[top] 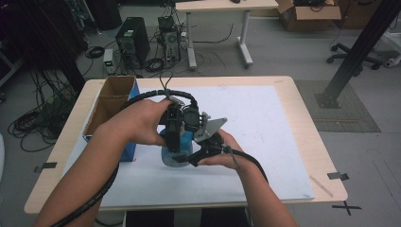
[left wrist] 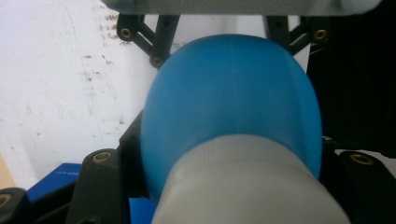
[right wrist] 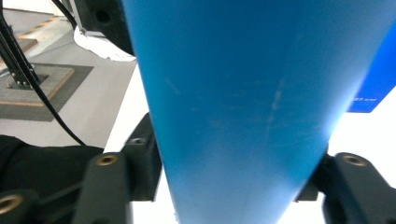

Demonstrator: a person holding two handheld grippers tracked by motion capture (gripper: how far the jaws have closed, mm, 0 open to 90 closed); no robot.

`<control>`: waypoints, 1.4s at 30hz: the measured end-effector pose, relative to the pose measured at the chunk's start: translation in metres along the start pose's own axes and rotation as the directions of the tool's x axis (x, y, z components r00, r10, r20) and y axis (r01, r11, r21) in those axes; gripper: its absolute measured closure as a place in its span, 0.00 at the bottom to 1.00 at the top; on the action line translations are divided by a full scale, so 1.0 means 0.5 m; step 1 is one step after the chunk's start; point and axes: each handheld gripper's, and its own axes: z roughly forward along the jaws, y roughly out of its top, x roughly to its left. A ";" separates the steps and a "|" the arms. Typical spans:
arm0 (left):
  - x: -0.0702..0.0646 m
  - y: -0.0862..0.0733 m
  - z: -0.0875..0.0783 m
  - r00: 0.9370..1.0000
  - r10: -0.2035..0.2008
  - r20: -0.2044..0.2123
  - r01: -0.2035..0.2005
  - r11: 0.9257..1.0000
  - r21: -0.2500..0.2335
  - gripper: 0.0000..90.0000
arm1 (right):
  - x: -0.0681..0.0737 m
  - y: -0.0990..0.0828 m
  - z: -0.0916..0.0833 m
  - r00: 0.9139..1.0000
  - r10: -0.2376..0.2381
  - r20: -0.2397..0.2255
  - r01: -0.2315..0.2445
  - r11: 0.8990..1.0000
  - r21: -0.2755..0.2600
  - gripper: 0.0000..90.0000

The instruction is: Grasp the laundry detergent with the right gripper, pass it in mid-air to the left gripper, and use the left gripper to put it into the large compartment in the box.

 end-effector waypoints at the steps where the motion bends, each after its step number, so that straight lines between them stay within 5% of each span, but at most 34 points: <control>1: 0.001 -0.001 -0.003 1.000 0.000 0.002 0.000 1.000 -0.002 0.43 | 0.001 -0.003 0.002 1.000 0.002 0.015 -0.002 1.000 0.006 0.33; 17: 0.004 -0.001 -0.010 1.000 -0.005 0.015 0.005 1.000 0.003 0.43 | 0.002 -0.012 -0.010 0.998 0.050 0.032 -0.049 0.998 -0.040 0.14; 27: 0.010 -0.003 -0.007 0.999 -0.022 0.029 0.022 1.000 -0.001 0.43 | -0.003 -0.014 -0.023 0.994 0.107 0.002 -0.107 0.994 -0.033 0.02; 39: 0.023 -0.010 -0.009 0.995 -0.077 0.065 0.078 0.997 -0.014 0.43 | -0.019 -0.010 -0.106 0.995 0.082 0.056 -0.081 0.997 -0.007 0.01; 42: 0.031 -0.015 -0.014 0.990 -0.118 0.072 0.119 0.993 -0.012 0.43 | -0.031 0.003 -0.153 0.993 0.046 0.107 -0.055 0.996 0.077 0.01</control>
